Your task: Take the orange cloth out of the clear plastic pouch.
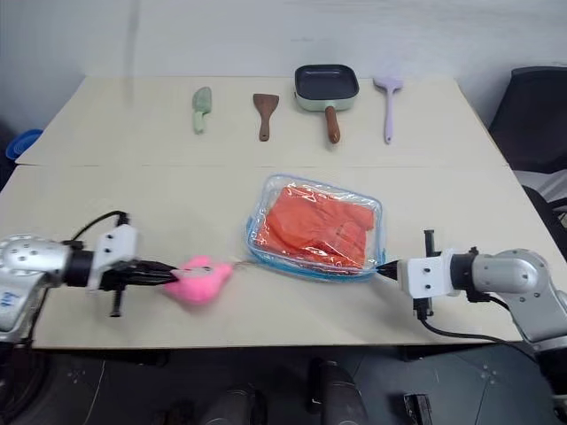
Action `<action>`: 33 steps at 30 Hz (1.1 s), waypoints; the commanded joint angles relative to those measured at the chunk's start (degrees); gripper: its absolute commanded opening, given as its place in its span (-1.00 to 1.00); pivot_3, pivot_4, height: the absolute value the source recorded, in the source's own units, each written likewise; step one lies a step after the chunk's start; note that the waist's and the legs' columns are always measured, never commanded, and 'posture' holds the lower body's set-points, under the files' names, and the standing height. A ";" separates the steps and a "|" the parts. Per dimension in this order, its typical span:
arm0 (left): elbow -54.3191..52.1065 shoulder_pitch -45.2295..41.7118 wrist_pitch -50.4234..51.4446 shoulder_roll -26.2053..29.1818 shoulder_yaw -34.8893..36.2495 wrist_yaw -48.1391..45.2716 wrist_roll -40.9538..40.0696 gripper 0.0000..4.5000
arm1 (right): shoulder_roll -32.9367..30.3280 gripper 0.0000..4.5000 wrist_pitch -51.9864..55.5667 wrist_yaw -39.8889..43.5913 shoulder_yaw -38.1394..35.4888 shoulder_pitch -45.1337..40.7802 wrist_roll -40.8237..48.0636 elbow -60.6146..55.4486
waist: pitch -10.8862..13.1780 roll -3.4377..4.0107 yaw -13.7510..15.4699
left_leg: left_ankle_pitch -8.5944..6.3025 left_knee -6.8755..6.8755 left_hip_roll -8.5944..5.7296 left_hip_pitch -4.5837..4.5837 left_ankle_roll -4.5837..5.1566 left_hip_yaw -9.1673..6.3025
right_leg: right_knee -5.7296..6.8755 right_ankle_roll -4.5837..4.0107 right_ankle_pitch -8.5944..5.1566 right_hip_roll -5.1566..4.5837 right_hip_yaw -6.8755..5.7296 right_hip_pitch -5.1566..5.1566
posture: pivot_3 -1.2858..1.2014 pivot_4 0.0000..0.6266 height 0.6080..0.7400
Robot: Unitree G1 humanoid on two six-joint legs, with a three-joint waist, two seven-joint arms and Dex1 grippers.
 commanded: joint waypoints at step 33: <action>-4.37 -26.80 8.18 -6.40 -13.18 -3.14 -7.51 0.57 | 7.78 0.96 50.95 -19.98 -14.90 10.46 34.69 -40.51 | -0.01 0.03 0.26 | 0.00 0.02 -0.13 -0.01 -0.11 -0.02 | 0.39 -0.01 -0.01 -0.03 0.05 0.04 | 0.03 -0.52 1.00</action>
